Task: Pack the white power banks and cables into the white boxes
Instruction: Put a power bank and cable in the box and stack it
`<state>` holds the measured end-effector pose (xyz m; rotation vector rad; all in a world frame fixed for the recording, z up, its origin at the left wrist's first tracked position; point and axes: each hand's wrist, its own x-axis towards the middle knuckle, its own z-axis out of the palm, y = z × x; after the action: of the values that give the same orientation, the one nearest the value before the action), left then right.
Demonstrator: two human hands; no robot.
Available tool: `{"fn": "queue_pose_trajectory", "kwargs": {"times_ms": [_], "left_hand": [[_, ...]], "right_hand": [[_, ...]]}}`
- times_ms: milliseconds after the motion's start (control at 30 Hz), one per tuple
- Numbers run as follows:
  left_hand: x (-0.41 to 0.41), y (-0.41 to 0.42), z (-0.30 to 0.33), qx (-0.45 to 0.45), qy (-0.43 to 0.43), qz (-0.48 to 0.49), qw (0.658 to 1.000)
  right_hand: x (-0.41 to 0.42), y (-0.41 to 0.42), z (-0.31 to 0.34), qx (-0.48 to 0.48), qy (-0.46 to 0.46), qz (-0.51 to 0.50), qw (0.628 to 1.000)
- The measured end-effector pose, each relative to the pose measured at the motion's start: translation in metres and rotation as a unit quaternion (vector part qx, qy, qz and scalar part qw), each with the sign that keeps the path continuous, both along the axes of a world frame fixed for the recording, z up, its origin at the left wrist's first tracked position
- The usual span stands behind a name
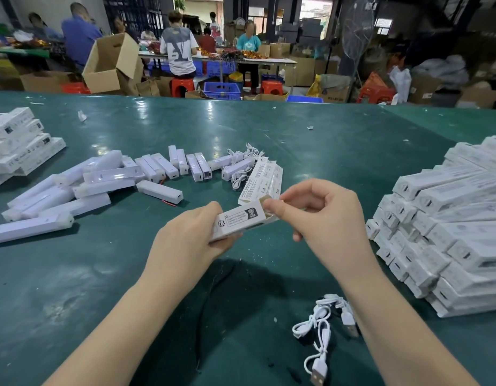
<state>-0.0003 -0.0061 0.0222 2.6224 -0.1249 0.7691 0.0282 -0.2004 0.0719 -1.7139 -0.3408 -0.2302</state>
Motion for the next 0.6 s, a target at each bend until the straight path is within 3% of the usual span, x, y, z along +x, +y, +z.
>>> {"fn": "queue_pose_trajectory", "kwargs": {"times_ms": [167,467,600], "left_hand": [[0.000,0.002,-0.001,0.020,-0.011,0.002,1.000],[-0.002,0.006,0.002,-0.044,-0.007,0.039,0.998],[-0.004,0.004,0.003,-0.067,0.005,0.036,0.997]], "right_hand": [[-0.003,0.004,-0.005,-0.029,-0.018,-0.017,0.999],[-0.009,0.008,-0.003,-0.115,-0.047,0.066,0.990],[-0.010,0.012,-0.006,-0.127,-0.096,0.044,0.986]]}}
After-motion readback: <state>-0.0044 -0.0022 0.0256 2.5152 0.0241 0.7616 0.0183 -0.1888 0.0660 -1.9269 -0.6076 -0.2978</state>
